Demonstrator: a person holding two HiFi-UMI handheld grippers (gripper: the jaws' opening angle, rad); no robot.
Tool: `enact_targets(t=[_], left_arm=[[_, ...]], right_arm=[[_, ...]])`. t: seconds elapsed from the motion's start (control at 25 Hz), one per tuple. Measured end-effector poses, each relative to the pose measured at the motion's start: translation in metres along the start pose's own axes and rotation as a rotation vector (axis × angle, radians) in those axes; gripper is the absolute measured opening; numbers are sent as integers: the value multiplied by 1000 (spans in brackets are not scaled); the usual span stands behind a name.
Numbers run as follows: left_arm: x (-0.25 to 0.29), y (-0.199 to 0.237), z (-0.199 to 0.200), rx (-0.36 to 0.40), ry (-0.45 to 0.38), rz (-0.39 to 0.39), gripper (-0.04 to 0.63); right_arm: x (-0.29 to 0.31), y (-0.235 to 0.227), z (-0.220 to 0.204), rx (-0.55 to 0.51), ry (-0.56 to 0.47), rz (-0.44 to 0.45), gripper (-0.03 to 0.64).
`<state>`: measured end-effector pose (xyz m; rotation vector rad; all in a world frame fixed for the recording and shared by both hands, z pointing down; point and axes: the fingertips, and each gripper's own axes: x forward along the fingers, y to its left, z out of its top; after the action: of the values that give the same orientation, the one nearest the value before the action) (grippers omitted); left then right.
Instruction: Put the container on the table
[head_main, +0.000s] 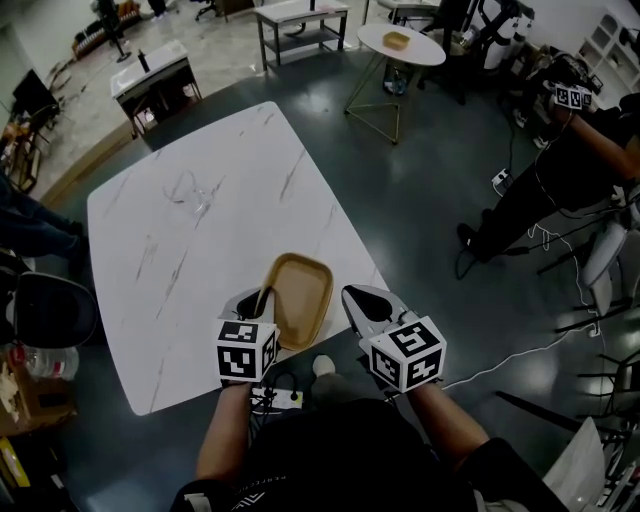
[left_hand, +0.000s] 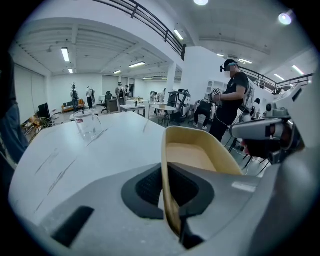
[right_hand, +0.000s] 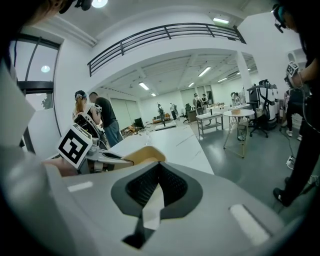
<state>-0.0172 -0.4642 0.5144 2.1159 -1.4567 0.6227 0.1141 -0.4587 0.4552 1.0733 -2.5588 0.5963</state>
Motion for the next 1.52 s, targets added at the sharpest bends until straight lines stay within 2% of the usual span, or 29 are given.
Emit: enact_targets(t=[0.6,0.96,1.2,1.36,1.52], left_arm=[[50,-2,8,7,50,-5,11],[66,-1,6,34,64,-13,12],[72,-4,4,21,64,-33,15],[73,-1,9,-4,28,-33,82],[71,3,11,-12,6,-27,98]], right_arm=[[26,-38,-3,35,43,17,0],[36,-46,-9,57,64,17,0],[38,-49,-10,66,74,12,0],[41,-49,-10,68,79,14,0],[43,-43,-12,66,81,23,0]])
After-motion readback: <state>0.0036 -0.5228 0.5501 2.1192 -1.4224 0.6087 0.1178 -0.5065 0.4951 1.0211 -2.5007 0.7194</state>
